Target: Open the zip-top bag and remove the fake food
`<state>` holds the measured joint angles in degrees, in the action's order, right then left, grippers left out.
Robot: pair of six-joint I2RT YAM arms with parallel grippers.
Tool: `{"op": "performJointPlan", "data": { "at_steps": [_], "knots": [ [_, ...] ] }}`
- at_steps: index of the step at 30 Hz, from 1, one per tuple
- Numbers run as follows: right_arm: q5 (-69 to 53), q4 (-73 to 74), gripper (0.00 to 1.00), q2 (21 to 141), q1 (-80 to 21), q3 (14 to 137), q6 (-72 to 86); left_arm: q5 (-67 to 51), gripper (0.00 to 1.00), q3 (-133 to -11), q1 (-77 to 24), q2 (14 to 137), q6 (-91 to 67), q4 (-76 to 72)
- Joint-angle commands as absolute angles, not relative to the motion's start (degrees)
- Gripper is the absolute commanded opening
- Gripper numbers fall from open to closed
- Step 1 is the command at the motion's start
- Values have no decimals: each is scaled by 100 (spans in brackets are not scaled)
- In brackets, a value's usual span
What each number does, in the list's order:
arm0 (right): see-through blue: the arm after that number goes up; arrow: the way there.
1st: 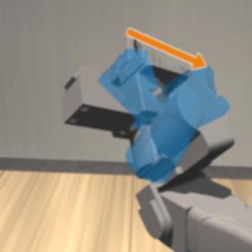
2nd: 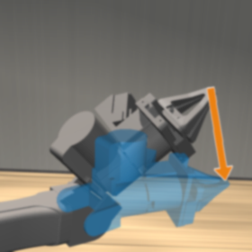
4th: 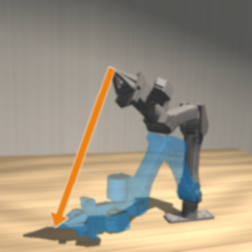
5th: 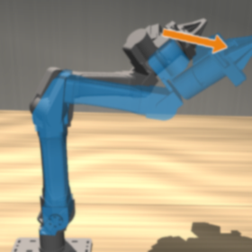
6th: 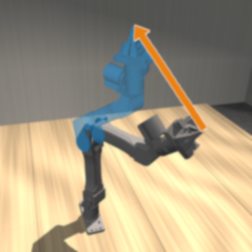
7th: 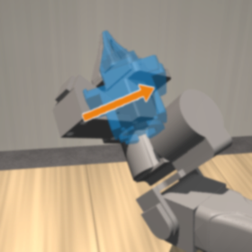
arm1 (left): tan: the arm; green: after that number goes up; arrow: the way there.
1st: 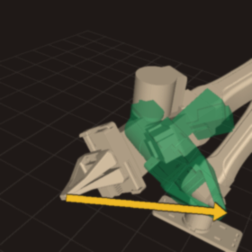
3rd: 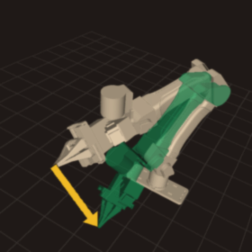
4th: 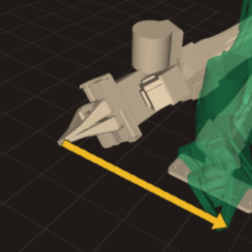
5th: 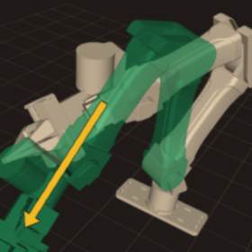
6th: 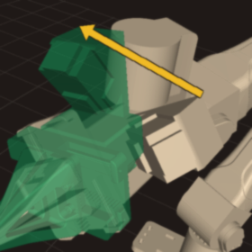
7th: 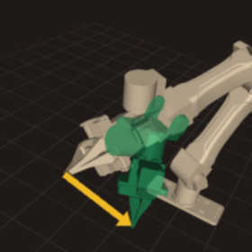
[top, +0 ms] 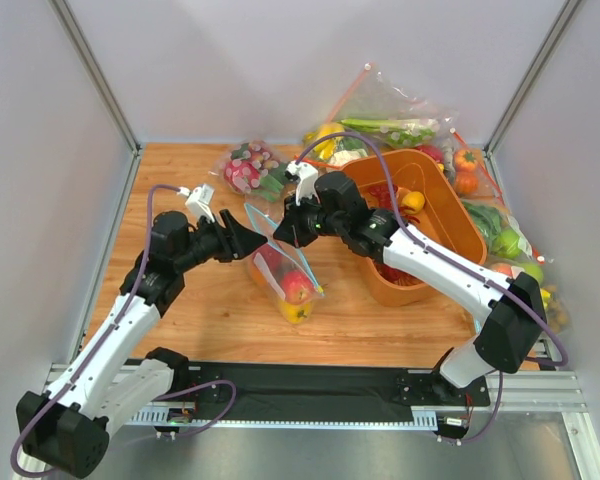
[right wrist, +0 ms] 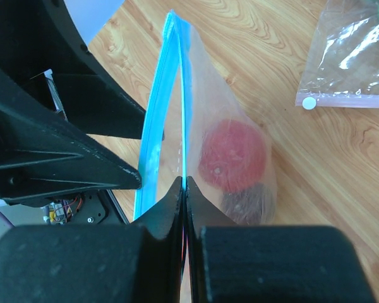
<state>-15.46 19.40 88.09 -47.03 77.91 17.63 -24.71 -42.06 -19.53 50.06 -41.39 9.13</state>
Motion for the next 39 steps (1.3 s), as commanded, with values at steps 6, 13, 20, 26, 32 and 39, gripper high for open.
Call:
{"op": "performJointPlan", "data": {
  "at_steps": [6,13,20,26,32,39],
  "knots": [
    [-1538,1749,0,8930,-4772,7840,1644,-2320,61,-4403,-1977,5291,-4333,185],
    [-1573,1731,0,8965,-4781,7831,1661,-2276,59,-4421,-1977,5554,-4412,35],
    [-1442,1828,0,8921,-4781,7857,1652,-2390,18,-4535,-1969,5652,-4280,404],
    [-1336,2065,0,8965,-4781,8042,1670,-2479,0,-4649,-1969,5389,-3834,946],
    [-1134,2232,0,9070,-4781,8340,1705,-2548,0,-5569,-1969,5343,-2806,2693],
    [-1142,2251,0,9053,-4518,8447,2284,-2733,0,-7083,-1977,6054,-1442,4815]
  ]
}}
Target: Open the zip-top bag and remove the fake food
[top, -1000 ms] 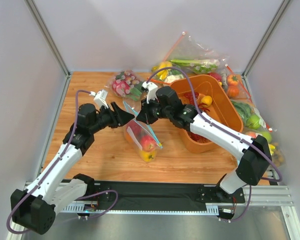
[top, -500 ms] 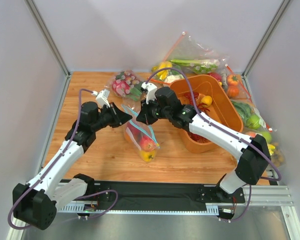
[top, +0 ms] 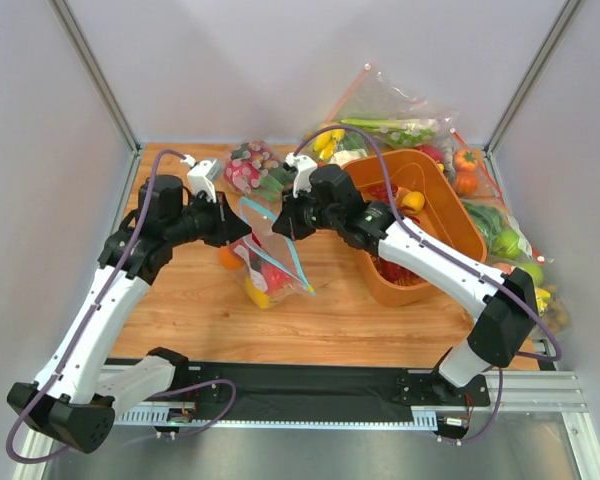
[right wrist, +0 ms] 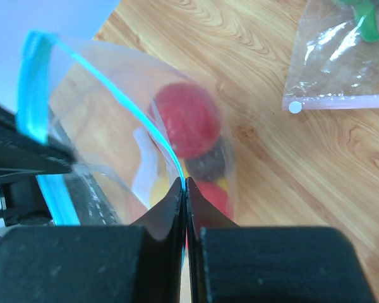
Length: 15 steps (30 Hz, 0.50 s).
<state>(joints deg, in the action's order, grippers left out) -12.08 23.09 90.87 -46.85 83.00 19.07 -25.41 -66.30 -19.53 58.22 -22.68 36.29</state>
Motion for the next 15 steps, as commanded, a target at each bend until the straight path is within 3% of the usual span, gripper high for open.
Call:
{"op": "performJointPlan", "data": {
  "at_steps": [1,15],
  "knots": [
    [-1108,2233,0,9027,-4483,8411,2320,-2820,0,-7223,-1978,6125,-1363,4921],
    [-9,2707,0,8798,-4061,7647,2197,-3103,0,-7435,-1969,6715,-791,5476]
  ]
}}
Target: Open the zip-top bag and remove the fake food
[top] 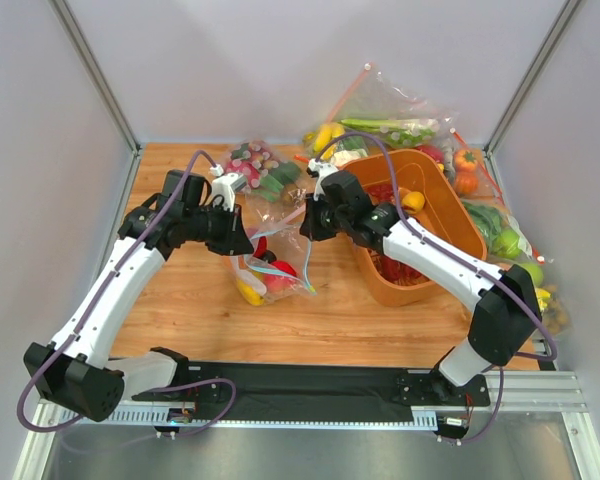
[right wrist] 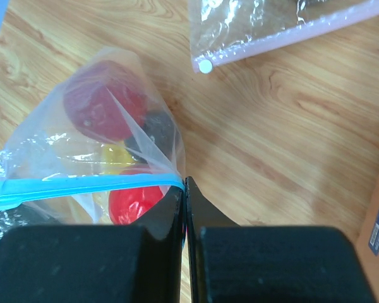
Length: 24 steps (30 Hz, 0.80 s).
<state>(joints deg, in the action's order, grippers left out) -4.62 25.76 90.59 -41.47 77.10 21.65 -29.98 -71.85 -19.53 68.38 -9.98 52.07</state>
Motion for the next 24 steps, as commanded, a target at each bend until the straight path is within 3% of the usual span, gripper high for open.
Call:
{"op": "performJointPlan", "data": {
  "at_steps": [1,6,9,10,13,14,17,24],
  "knots": [
    [191,2716,0,8789,-4061,7646,2180,-3094,0,-7470,-1977,6697,-800,5458],
    [150,2812,0,8807,-4061,7734,2092,-3295,0,-7488,-1969,6855,-896,5133],
    [-199,2900,17,8693,-4061,7822,1943,-3445,0,-7471,-1978,7048,-896,5010],
    [-307,2900,32,8571,-4061,7831,1847,-3471,0,-7453,-1969,7110,-896,4949],
    [-545,2883,53,8175,-4095,7761,1723,-3489,0,-7427,-1969,7163,-870,4835],
    [-545,2909,55,8078,-4122,7752,1644,-3498,0,-7427,-1977,7172,-861,4817],
    [-518,3040,60,7779,-4262,7831,1573,-3524,0,-7427,-1978,7198,-870,4773],
    [-1352,2646,59,7777,-4500,7735,1915,-3568,0,-7471,-1977,7216,-870,4755]
  ]
}}
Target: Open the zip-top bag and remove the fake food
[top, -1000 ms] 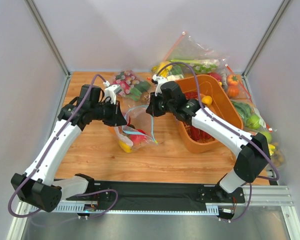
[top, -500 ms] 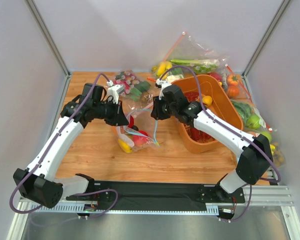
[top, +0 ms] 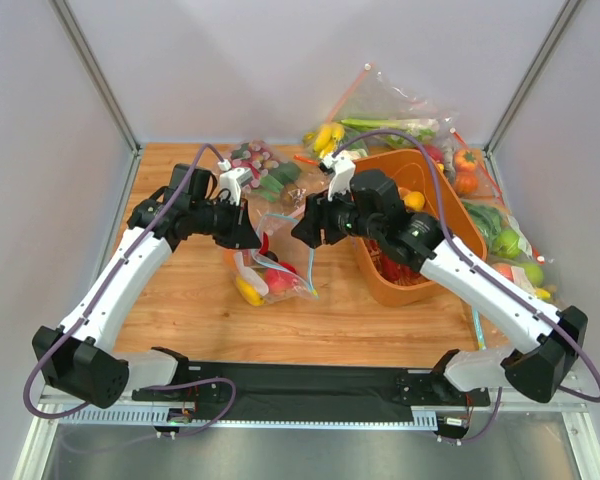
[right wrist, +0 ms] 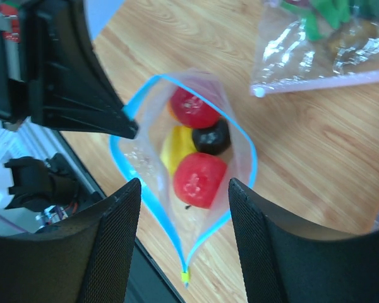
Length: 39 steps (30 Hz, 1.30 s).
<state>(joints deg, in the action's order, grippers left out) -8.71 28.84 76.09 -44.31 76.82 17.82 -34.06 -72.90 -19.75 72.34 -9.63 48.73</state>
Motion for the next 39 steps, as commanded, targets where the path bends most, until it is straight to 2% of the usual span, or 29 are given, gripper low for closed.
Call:
{"op": "performJointPlan", "data": {
  "at_steps": [1,10,21,30,33,39],
  "knots": [
    [-1388,2593,58,7848,-4552,7717,1925,-3568,0,-7488,-1978,7216,-879,4755],
    [-1327,2179,53,8903,-4790,7603,1934,-3638,0,-7348,-1978,7172,-984,4676],
    [-1248,1943,54,9140,-5124,7032,1907,-3656,0,-6145,-1978,6689,-1467,3789],
    [-941,1529,63,9483,-5264,6671,2083,-3498,0,-5616,-1978,6319,-1661,3454],
    [-677,1582,70,9562,-5361,6723,2039,-3524,0,-5590,-1978,6328,-1644,3454],
    [-343,1441,73,9527,-5388,6618,2259,-3621,0,-5581,-1978,6205,-1582,3454]
  ]
}}
